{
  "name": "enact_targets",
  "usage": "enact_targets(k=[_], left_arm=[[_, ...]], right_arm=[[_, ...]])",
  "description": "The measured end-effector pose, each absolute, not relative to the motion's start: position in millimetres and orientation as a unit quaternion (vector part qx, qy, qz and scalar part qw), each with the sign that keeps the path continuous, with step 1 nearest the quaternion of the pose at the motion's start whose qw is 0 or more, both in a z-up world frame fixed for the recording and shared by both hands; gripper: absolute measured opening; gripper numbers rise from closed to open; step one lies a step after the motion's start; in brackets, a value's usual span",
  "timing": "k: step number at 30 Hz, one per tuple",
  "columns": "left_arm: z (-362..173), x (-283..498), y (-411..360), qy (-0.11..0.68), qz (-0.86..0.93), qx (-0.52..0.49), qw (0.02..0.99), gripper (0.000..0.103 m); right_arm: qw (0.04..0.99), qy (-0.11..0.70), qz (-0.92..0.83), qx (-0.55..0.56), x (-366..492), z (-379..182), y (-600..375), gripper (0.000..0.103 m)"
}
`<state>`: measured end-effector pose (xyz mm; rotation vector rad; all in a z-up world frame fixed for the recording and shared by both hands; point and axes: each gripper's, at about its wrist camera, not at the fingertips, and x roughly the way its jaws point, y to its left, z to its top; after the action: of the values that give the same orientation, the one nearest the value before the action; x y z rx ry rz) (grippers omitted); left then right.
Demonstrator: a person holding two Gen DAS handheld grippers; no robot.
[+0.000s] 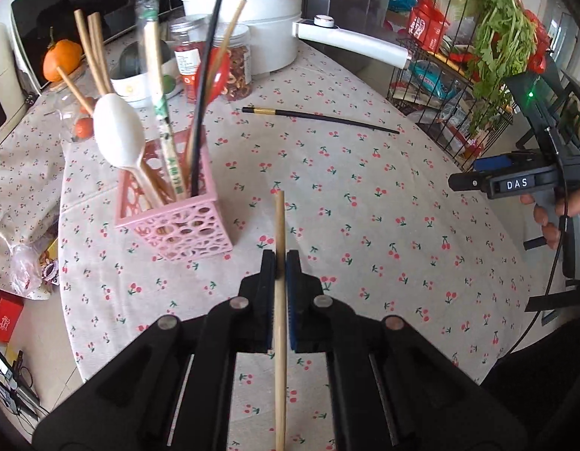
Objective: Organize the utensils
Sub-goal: 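Grasp the last wooden chopstick with the left tool while the right tool grasps the gold-tipped black chopstick, then carry both chopsticks up over the pink holder with both tools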
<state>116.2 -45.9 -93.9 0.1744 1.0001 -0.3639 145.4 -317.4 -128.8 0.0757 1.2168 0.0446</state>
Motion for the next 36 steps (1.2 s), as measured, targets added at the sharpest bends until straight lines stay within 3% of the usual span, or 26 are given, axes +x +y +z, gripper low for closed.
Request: enact_targets(k=[4,7,21,26,36], left_arm=[[-87,120,-33,0.47,-0.175,0.05,0.864,0.006],[-86,119,-33,0.467,-0.188,0.048,0.862,0.006],[-89,117,-34,0.472,-0.208,0.051,0.855,0.006],[-91,117,-36,0.47,-0.198,0.052,0.859,0.006],[-87,104,-37,0.458,-0.194,0.053,0.866,0.006]], right_arm=[[0.823,0.566,0.04,0.032,174,-135,-318,0.05],[0.831,0.556,0.038,-0.003,198,-146,-318,0.038],[0.871,0.477,0.113,-0.031,263,-171,-313,0.038],[0.872,0.472,0.118,-0.047,256,-172,-309,0.014],[0.835,0.516,0.154,-0.114,207,-171,-280,0.005]])
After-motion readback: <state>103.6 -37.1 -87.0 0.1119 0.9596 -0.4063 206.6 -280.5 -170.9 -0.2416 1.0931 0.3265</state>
